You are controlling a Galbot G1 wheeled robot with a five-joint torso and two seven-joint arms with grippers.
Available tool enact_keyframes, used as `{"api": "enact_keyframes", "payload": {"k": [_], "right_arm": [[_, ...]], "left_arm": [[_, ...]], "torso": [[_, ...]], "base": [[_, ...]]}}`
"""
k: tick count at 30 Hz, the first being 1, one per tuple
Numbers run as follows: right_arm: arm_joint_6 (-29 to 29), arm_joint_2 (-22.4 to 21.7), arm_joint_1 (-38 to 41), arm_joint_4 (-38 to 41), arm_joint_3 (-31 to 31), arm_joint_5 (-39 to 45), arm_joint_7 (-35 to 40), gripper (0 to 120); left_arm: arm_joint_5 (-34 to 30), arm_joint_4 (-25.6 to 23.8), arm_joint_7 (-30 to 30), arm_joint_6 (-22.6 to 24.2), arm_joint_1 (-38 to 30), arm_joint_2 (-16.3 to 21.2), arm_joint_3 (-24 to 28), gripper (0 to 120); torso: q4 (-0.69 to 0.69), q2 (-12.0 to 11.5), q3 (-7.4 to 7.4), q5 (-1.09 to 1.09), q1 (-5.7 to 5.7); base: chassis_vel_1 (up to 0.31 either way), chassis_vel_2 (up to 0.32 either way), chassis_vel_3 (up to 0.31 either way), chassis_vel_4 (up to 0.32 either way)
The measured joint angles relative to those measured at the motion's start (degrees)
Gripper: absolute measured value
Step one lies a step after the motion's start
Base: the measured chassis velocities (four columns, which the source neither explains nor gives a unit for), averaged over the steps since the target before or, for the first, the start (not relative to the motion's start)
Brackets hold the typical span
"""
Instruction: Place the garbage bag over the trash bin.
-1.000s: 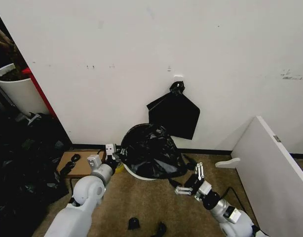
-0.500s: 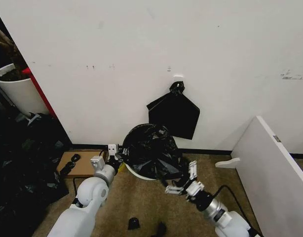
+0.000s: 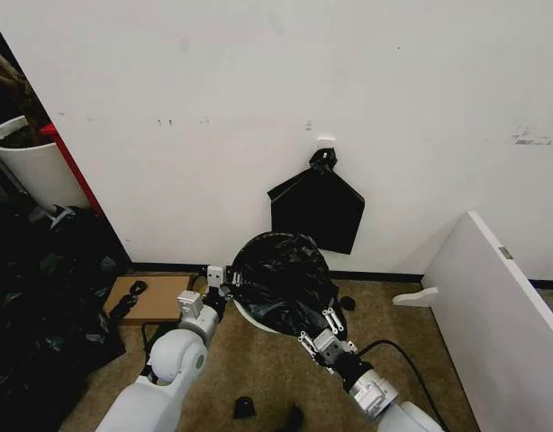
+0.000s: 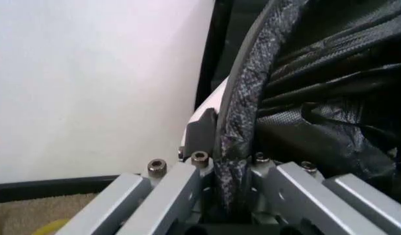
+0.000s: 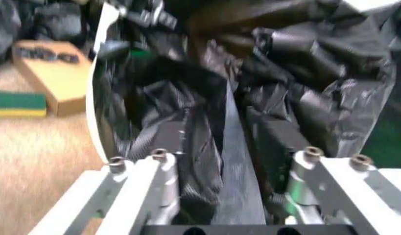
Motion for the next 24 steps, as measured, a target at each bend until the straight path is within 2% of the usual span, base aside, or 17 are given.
{"api": "enact_keyframes", "payload": {"k": [4,7,8,15,17,20,23,24], "right_arm": [[-0.8,-0.1,0.0,0.0,0.1,-0.1,-0.7,13],[0.7,0.2,0.1,-0.4,0.4,-0.6,-1.5,7],[2.1,0.3,0.1,-0.9,0.6,-1.0,-2.2,1],[8.8,0.7,-0.2,-2.7,1.5,-1.6,-5.8,0],[16.0,1.0,-0.1,-4.6,2.6,-1.3,-11.2,0],[31.3,2.0,0.8,-9.3,4.9,-0.7,-25.1,0],[39.7,3.3,1.2,-13.9,5.7,-1.6,-33.6,0],[39.7,3.3,1.2,-13.9,5.7,-1.6,-33.6,0]], "left_arm": [[0.0,-0.1,0.0,0.0,0.1,-0.1,0.1,0],[0.0,-0.2,0.0,0.0,0.1,-0.1,0.1,0],[0.0,-0.3,0.0,0.0,0.2,-0.1,0.1,0],[-0.5,-0.9,-0.2,0.0,0.4,0.0,-0.1,0],[-1.5,-1.3,-0.7,0.0,0.4,0.0,-0.2,0],[-4.2,-2.1,-1.6,0.7,0.2,0.1,-0.5,0],[-8.7,-3.9,-2.4,2.6,0.3,0.2,-0.7,0],[-8.7,-3.9,-2.4,2.6,0.3,0.2,-0.7,0]], "torso": [[0.00,0.0,0.00,0.00,0.00],[0.00,0.0,0.00,0.00,0.00],[0.00,0.0,0.00,0.01,0.00],[0.00,0.0,0.00,0.00,0.00],[0.00,0.0,0.00,0.00,0.00],[0.00,0.0,0.00,0.00,0.00],[0.00,0.0,0.00,0.01,0.00],[0.00,0.0,0.00,0.01,0.00]], "base": [[0.000,0.000,0.000,0.000],[0.000,0.000,0.000,0.000],[0.000,0.000,0.000,0.000],[0.000,0.000,0.000,0.000],[0.000,0.000,0.000,0.000],[0.000,0.000,0.000,0.000],[0.000,0.000,0.000,0.000],[0.000,0.000,0.000,0.000]]}}
